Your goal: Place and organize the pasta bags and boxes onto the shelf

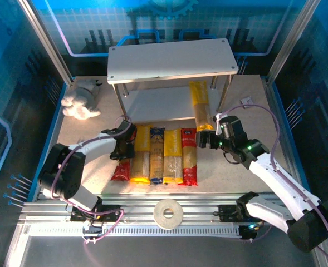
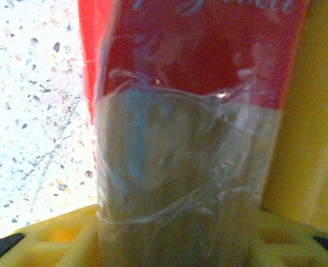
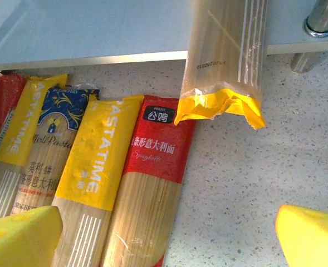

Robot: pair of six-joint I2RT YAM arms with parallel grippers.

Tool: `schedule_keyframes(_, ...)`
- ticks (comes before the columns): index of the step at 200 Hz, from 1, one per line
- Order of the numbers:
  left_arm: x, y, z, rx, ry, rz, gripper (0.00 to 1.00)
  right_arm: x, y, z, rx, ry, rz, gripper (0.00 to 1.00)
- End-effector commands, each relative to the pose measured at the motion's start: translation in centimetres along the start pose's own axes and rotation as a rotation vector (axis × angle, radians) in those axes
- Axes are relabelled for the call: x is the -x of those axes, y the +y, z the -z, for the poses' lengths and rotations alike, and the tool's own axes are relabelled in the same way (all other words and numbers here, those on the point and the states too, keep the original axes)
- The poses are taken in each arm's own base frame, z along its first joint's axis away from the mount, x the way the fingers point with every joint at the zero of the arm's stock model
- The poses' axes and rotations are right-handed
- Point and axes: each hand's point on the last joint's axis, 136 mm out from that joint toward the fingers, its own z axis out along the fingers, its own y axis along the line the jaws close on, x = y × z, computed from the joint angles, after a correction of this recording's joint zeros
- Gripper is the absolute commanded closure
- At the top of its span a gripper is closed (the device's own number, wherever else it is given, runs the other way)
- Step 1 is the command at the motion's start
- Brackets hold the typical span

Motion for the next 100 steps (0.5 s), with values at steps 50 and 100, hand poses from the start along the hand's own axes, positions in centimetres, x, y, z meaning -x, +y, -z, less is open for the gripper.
schedule_keyframes(50, -2.5, -2.0, 1.3, -0.142, 0.093, -0.031, 1.0, 0.3, 0.2, 0.4, 0.024, -0.019, -0.001, 0.01)
schedule_keyframes(100, -3.0, -2.0, 8.2, -0.217, -0.011, -0.048, 1.0, 0.9, 0.5, 0.4, 0.036, -0.027, -0.008, 0.01)
